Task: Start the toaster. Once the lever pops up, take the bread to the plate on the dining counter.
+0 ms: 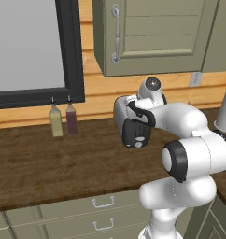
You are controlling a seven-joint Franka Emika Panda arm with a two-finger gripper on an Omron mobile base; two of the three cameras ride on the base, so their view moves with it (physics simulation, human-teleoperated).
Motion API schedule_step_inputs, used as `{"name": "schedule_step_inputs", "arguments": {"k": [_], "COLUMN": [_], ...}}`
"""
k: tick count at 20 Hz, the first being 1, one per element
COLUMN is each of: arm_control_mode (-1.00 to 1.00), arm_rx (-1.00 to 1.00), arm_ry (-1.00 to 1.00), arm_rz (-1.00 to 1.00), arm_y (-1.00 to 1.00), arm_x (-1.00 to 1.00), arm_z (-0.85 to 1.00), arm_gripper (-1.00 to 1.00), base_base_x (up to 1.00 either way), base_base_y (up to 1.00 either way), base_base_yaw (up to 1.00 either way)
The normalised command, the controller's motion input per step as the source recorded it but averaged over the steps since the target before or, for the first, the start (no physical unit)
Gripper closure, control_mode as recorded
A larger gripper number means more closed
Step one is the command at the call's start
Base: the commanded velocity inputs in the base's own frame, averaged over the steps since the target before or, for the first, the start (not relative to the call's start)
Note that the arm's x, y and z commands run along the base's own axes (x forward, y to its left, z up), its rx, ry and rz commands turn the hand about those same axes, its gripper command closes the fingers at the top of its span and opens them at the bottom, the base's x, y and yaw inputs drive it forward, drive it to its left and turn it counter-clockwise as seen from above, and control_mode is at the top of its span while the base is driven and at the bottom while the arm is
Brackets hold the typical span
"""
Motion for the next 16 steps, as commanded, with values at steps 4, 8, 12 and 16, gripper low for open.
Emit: {"name": "schedule_step_inputs", "arguments": {"k": [4,8,12,16], "arm_control_mode": [-1.0,-1.0,-1.0,-1.0], "arm_rx": [0.0,0.0,0.0,0.0], "arm_ry": [0.0,0.0,0.0,0.0], "arm_rz": [0.0,0.0,0.0,0.0], "arm_y": [0.0,0.0,0.0,0.0], "arm_x": [0.0,0.0,0.0,0.0], "arm_z": [0.0,0.0,0.0,0.0], "arm_gripper": [-1.0,-1.0,-1.0,-1.0], "base_base_x": [0.0,0.0,0.0,0.0], "base_base_y": [0.0,0.0,0.0,0.0], "base_base_yaw": [0.0,0.0,0.0,0.0]}}
